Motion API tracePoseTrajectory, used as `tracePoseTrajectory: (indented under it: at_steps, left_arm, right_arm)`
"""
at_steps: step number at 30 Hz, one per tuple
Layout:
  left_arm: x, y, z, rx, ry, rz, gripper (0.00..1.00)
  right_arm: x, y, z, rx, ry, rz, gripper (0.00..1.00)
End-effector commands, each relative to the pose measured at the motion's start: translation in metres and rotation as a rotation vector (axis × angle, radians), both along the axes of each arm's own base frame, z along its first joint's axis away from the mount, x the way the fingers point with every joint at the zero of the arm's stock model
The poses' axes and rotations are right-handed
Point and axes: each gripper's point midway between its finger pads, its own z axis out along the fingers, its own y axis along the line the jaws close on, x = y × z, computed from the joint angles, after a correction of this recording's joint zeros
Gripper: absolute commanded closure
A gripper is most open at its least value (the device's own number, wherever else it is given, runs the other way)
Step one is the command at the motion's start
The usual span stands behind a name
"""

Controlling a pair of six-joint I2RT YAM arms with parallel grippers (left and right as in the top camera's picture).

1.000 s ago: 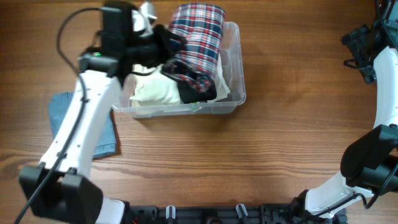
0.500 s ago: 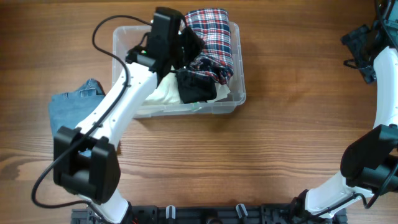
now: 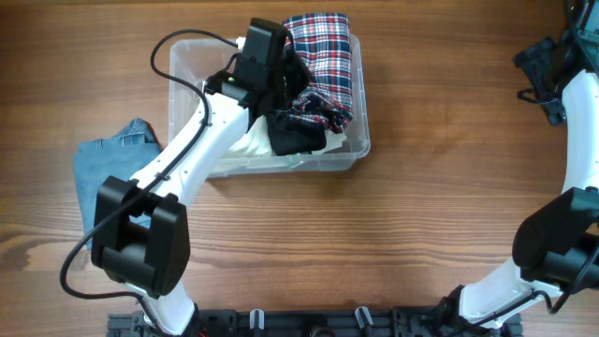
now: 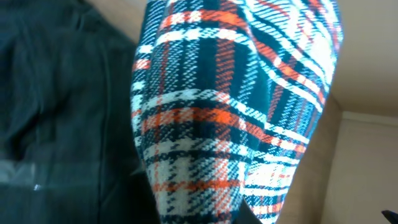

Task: Pack container
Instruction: 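Lower the plaid shirt into the bin's right side with the left gripper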

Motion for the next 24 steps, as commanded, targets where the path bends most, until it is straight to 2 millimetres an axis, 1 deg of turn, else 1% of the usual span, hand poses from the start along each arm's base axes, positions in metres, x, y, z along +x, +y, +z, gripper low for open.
tracePoseTrajectory:
  at_steps: [1,6,10,15,18,19,20,21,22,23,24]
  left_arm:
    - [-0.009,-0.011,-0.005,-0.021,0.057,0.03,0.96]
    - [-0.022,-0.019,-0.012,-0.008,0.1,0.015,0.96]
    - [-0.027,-0.023,-0.013,-0.003,0.11,0.003,0.96]
    - [-0.034,-0.021,-0.018,0.009,0.143,-0.001,0.96]
    - [-0.034,-0.021,-0.019,0.011,0.144,-0.001,0.96]
    - [-0.034,-0.02,-0.019,0.011,0.144,-0.001,0.94]
    - [-0.034,-0.02,-0.019,0.011,0.143,0.0,0.78]
    - [-0.033,-0.019,-0.019,0.015,0.14,-0.003,0.58]
    - [-0.032,-0.017,-0.019,0.023,0.136,0.005,0.53]
    - [-0.031,-0.015,-0.02,0.036,0.132,0.013,0.53]
    - [-0.03,-0.012,-0.02,0.06,0.116,0.008,0.41]
  right_arm:
    - [0.002,0.002,-0.008,0.013,0.011,-0.001,0.0]
    - [0.002,0.002,-0.008,0.013,0.011,-0.001,0.0]
    - [0.002,0.002,-0.008,0.013,0.011,-0.002,0.0]
    - [0.002,0.002,-0.008,0.013,0.011,-0.002,0.0]
    - [0.002,0.002,-0.008,0.013,0.011,-0.001,0.0]
    - [0.002,0.002,-0.008,0.013,0.011,-0.002,0.0]
    - [0.002,0.002,-0.008,0.013,0.011,-0.002,0.0]
    - [0.002,0.002,-0.008,0.013,0.011,-0.001,0.0]
    - [0.002,0.002,-0.008,0.013,0.011,-0.002,0.0]
    - [0.002,0.002,-0.008,0.013,0.011,-0.001,0.0]
    - [0.002,0.002,-0.008,0.013,0.011,-0.001,0.0]
